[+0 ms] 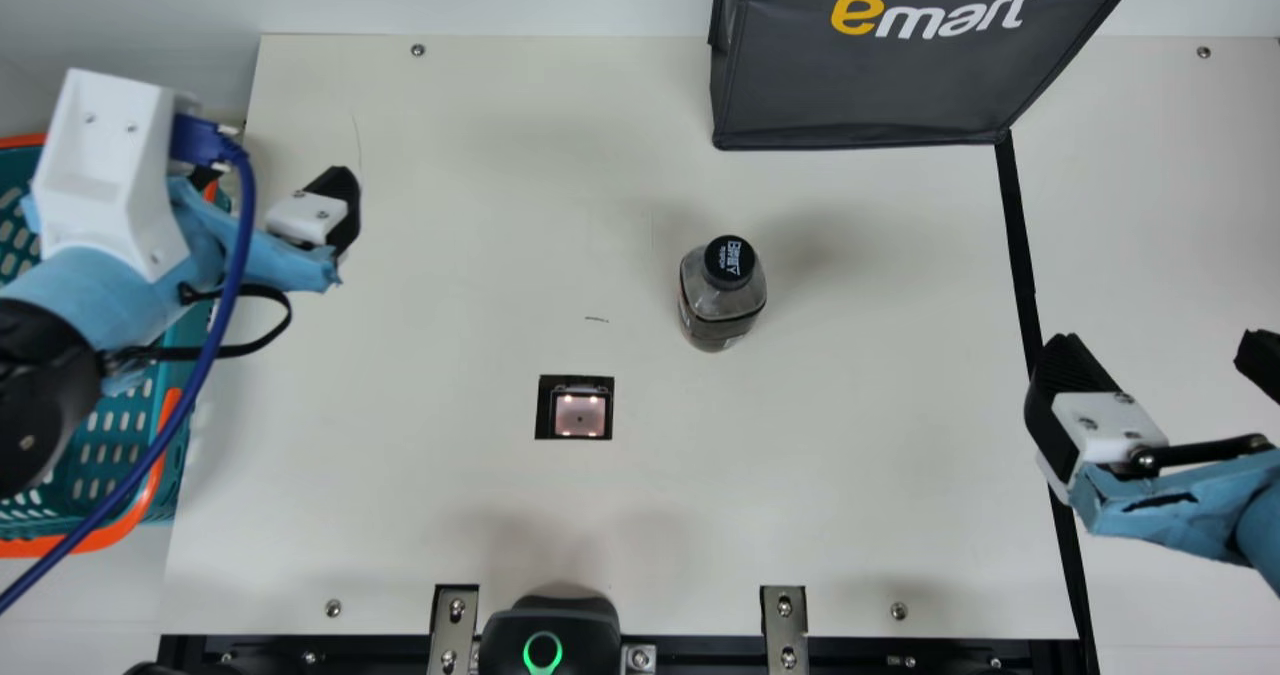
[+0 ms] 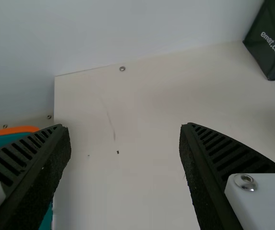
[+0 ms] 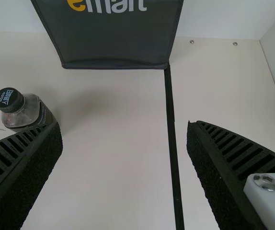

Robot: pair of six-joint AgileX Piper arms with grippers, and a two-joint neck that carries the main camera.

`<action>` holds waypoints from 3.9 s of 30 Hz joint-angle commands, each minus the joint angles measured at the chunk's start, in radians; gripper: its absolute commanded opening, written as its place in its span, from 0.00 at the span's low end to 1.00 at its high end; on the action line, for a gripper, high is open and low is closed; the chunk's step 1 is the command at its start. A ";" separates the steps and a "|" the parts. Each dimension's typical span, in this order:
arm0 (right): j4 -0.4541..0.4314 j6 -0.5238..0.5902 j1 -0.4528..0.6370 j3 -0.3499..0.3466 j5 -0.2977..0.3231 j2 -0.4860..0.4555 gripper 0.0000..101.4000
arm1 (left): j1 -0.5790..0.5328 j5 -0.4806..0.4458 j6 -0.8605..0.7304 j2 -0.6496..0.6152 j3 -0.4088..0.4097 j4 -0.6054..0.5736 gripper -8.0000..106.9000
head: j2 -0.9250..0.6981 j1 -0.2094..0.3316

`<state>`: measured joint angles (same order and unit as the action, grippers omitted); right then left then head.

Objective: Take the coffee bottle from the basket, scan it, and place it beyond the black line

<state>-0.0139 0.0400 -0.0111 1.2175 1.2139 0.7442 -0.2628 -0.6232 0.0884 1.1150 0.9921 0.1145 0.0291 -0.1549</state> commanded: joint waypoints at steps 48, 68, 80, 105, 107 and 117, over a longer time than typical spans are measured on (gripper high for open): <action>0.000 0.001 -0.008 0.004 -0.003 0.007 0.90 | 0.283 -0.067 -0.099 -0.310 -0.152 -0.096 0.85 | -0.002 0.017; -0.053 -0.044 -0.183 -0.015 -0.099 0.118 0.90 | 0.337 -0.081 -0.195 -0.331 -0.145 -0.181 0.85 | -0.002 0.017; -0.159 -0.161 -0.374 -0.025 -0.166 0.206 0.90 | 0.337 -0.080 -0.193 -0.329 -0.147 -0.180 0.85 | -0.002 0.017; -0.118 -0.211 -0.515 0.025 -0.232 0.406 0.90 | 0.337 -0.080 -0.193 -0.329 -0.147 -0.180 0.85 | -0.002 0.017; -0.107 -0.201 -0.518 0.035 -0.231 0.425 0.90 | 0.337 -0.080 -0.193 -0.329 -0.147 -0.180 0.85 | -0.002 0.017; -0.075 -0.156 -0.535 0.087 -0.220 0.526 0.90 | 0.337 -0.080 -0.193 -0.329 -0.147 -0.180 0.85 | -0.002 0.017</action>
<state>-0.0886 -0.1191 -0.5437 1.3007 0.9893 1.2585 0.0744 -0.7030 -0.1046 0.7859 0.8454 -0.0656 0.0291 -0.1549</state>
